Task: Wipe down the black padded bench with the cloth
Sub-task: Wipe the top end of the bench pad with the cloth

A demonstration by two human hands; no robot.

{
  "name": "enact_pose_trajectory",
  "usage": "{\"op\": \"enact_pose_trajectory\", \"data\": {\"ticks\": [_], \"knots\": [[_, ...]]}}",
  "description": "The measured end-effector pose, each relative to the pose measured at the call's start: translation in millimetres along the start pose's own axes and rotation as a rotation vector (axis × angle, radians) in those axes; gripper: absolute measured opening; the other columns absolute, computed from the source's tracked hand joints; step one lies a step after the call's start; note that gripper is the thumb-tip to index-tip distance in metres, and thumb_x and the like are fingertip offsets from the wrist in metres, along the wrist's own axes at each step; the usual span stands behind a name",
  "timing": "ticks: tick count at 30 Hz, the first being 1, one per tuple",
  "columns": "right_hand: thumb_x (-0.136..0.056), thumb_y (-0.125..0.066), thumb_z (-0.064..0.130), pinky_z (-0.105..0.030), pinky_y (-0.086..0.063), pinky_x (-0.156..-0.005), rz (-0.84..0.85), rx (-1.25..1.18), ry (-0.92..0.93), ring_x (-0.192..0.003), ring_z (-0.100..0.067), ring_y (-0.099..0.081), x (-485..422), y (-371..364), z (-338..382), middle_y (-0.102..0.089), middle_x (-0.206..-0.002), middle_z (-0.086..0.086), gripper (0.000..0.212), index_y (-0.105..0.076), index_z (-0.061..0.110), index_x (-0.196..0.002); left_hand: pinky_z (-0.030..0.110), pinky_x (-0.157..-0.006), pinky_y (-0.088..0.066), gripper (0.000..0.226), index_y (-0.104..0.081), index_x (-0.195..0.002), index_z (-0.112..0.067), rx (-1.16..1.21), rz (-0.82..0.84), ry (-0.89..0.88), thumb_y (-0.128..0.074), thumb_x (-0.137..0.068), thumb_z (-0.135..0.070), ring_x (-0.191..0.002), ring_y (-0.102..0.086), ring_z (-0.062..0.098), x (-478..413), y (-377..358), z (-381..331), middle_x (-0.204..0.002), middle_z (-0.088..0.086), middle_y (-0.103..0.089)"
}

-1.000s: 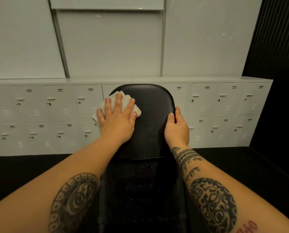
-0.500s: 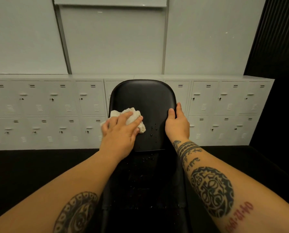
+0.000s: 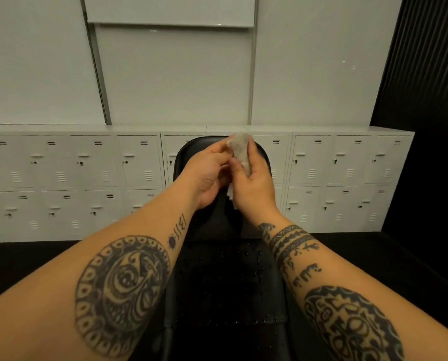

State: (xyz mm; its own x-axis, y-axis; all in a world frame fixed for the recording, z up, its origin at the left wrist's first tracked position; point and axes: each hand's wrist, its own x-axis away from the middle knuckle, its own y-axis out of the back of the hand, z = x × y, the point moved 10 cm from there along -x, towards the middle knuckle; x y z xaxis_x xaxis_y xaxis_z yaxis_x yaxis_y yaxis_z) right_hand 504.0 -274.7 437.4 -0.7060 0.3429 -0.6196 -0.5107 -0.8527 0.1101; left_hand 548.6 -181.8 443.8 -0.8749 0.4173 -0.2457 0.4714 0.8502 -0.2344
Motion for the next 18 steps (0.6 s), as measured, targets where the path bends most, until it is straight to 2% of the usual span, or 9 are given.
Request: {"op": "enact_pose_trajectory", "data": {"ticks": [2,3,5,6,8,9,11,15,18], "knots": [[-0.1,-0.057,0.032,-0.029,-0.04,-0.107,-0.093,0.11,0.058,-0.121,-0.013,-0.049,-2,20,1,-0.049,-0.132,-0.003,0.056,-0.038,0.028,-0.152,0.035,-0.094,-0.057,0.042,-0.071,-0.12,-0.027,-0.168,-0.011,-0.035,-0.049,-0.099,0.002,-0.104,-0.07,0.014,5,12,-6,-0.113,-0.003,-0.076],[-0.1,-0.055,0.033,-0.029,-0.037,-0.107,-0.13,0.19,0.059,-0.123,-0.014,-0.048,-1,29,-4,-0.048,-0.135,-0.003,0.054,-0.039,0.028,-0.152,0.033,-0.098,-0.054,0.046,-0.071,-0.123,-0.029,-0.307,-0.086,-0.083,-0.05,-0.097,0.002,-0.111,-0.067,0.012,6,28,-12,-0.121,-0.005,-0.073],[-0.101,-0.051,0.04,-0.039,-0.032,-0.108,-0.137,0.432,0.004,-0.13,-0.018,-0.04,-1,39,-22,-0.043,-0.145,0.002,0.051,-0.04,0.034,-0.15,0.025,-0.099,-0.049,0.045,-0.066,-0.132,-0.031,-0.659,-0.362,-0.167,-0.052,-0.097,-0.008,-0.116,-0.061,0.01,9,73,-23,-0.136,-0.006,-0.064],[-0.1,-0.05,0.043,-0.042,-0.028,-0.106,-0.088,0.583,-0.019,-0.133,-0.02,-0.036,0,37,-33,-0.041,-0.149,0.004,0.049,-0.041,0.037,-0.148,0.029,-0.104,-0.046,0.044,-0.06,-0.14,-0.032,-0.848,-0.478,-0.162,-0.053,-0.098,-0.018,-0.123,-0.057,0.017,13,92,-24,-0.143,-0.003,-0.058],[-0.099,-0.05,0.048,-0.043,-0.025,-0.101,0.036,0.807,-0.014,-0.135,-0.021,-0.027,2,25,-50,-0.035,-0.153,0.007,0.046,-0.044,0.043,-0.145,0.044,-0.116,-0.035,0.059,-0.036,-0.157,-0.033,-1.075,-0.475,-0.027,-0.055,-0.1,-0.035,-0.142,-0.04,0.034,11,114,0,-0.161,0.005,-0.037],[-0.099,-0.048,0.05,-0.043,-0.024,-0.1,0.071,0.86,0.013,-0.135,-0.022,-0.024,1,17,-52,-0.033,-0.153,0.008,0.045,-0.044,0.044,-0.144,0.047,-0.118,-0.034,0.067,-0.022,-0.162,-0.035,-1.068,-0.415,0.044,-0.053,-0.102,-0.038,-0.145,-0.036,0.036,9,119,18,-0.165,0.007,-0.028],[-0.1,-0.042,0.052,-0.044,-0.026,-0.098,0.123,0.934,0.079,-0.132,-0.023,-0.024,-1,-1,-47,-0.03,-0.152,0.006,0.045,-0.044,0.044,-0.144,0.043,-0.111,-0.04,0.071,-0.006,-0.162,-0.041,-0.96,-0.362,0.084,-0.049,-0.106,-0.037,-0.141,-0.044,0.034,13,119,39,-0.163,0.007,-0.034],[-0.097,-0.044,0.053,-0.043,-0.031,-0.093,0.249,1.043,0.294,-0.121,-0.025,-0.031,13,-33,-36,-0.037,-0.142,0.004,0.045,-0.047,0.045,-0.142,0.031,-0.088,-0.041,0.068,-0.005,-0.16,-0.048,-0.87,-0.431,0.056,-0.046,-0.108,-0.034,-0.128,-0.054,0.029,11,122,44,-0.158,0.005,-0.043],[-0.093,-0.056,0.051,-0.042,-0.033,-0.091,0.267,1.022,0.345,-0.116,-0.024,-0.037,31,-15,-44,-0.045,-0.131,0.005,0.041,-0.056,0.047,-0.134,0.03,-0.091,-0.041,0.068,-0.007,-0.159,-0.051,-0.829,-0.443,0.069,-0.047,-0.108,-0.035,-0.131,-0.053,0.03,12,125,44,-0.159,0.003,-0.043]]}}
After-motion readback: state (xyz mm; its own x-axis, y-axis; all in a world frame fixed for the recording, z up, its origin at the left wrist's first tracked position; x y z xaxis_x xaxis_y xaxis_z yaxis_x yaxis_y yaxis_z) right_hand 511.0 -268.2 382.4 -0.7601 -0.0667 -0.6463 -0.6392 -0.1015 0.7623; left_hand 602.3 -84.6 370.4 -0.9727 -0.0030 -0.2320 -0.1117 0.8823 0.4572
